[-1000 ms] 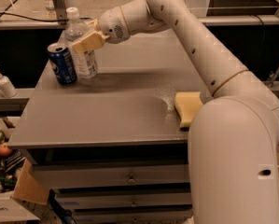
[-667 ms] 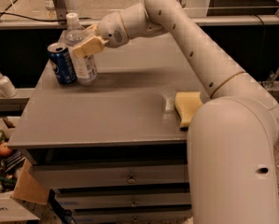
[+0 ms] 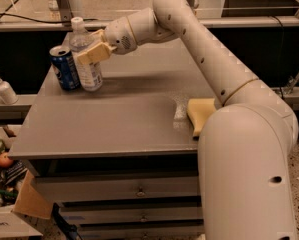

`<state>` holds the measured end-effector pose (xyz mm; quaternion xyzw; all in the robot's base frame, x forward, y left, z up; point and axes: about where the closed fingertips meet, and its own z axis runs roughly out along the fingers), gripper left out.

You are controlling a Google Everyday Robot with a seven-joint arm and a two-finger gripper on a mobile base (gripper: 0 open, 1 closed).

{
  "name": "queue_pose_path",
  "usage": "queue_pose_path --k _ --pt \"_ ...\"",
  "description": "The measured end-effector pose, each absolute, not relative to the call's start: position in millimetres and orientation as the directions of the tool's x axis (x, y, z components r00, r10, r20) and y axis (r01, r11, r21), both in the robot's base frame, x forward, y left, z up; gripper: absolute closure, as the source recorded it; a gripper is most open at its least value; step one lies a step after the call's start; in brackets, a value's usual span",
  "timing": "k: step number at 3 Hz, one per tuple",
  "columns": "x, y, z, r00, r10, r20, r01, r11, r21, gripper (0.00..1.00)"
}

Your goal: Move blue plastic bottle near pepsi can

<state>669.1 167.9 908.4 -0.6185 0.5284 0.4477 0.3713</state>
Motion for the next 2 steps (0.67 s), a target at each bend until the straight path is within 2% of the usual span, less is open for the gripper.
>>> queue_pose_path --k 2 --pt "669.1 167.9 913.2 0.041 -0.321 -0.946 -0.986 -0.166 0.014 0.36"
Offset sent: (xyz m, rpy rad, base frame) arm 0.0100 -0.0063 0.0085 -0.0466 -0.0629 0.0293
